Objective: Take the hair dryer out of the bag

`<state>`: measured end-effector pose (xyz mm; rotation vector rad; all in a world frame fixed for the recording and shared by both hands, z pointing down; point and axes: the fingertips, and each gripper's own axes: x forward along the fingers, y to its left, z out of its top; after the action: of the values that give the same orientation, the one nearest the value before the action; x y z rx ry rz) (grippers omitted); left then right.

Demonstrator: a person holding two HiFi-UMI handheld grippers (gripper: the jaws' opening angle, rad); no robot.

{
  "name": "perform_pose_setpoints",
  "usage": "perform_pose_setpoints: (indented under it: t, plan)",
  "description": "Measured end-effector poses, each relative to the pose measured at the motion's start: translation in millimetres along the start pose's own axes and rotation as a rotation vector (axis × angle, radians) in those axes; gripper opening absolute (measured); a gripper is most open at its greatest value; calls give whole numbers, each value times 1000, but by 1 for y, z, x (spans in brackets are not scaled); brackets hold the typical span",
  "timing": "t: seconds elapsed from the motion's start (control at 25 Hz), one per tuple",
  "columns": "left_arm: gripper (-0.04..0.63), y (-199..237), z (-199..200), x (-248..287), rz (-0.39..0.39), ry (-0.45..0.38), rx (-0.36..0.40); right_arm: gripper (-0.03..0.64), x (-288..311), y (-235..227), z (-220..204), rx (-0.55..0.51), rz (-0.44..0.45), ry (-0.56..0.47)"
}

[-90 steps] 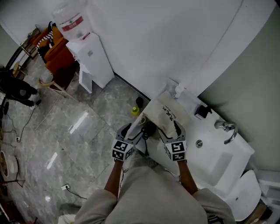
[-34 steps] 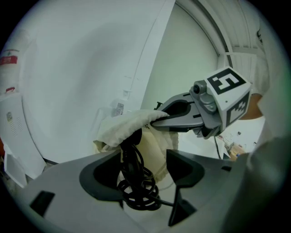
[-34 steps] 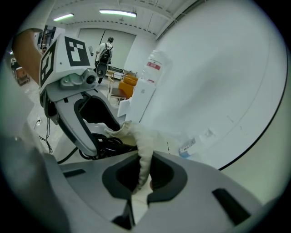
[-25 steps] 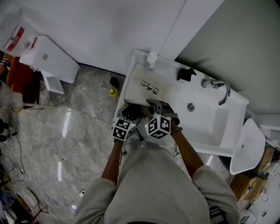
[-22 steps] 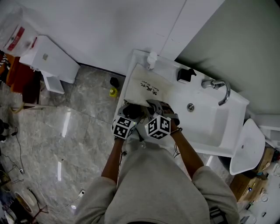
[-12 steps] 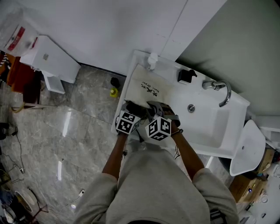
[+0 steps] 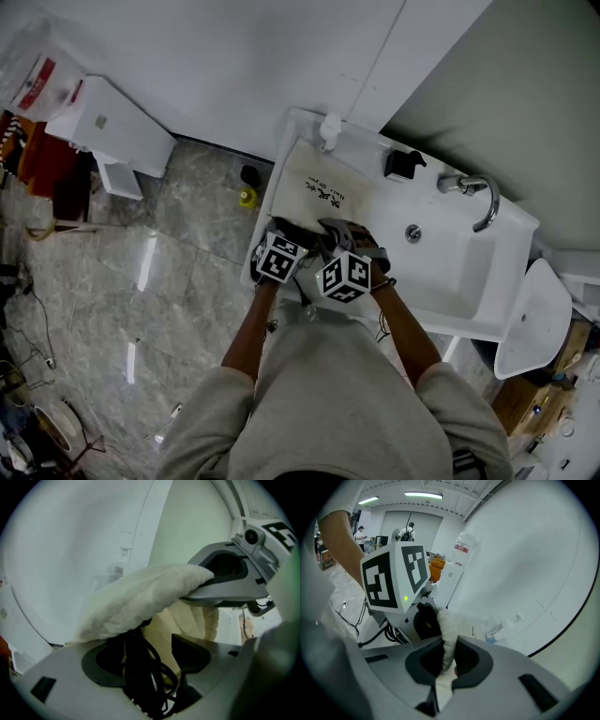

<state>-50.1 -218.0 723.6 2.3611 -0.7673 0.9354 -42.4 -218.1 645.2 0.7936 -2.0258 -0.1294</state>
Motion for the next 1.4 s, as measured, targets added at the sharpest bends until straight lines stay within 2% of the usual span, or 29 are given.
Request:
perform_pose_setpoints:
  t: [0.32,0.68,1.08,1.4]
  plan:
    - [293,7,-6,10,55,73,-6,15,2,0,-1,2,11,4]
    - [291,18,-14,24,70,179,-81,15,4,1,0,4,24,5]
    - [255,21,-13,26,110,183,-83,14,6,-2,-2,20,30,1]
    - [218,20,-14,25,85,175,-72,14,6,-2,-3,27,28,-2]
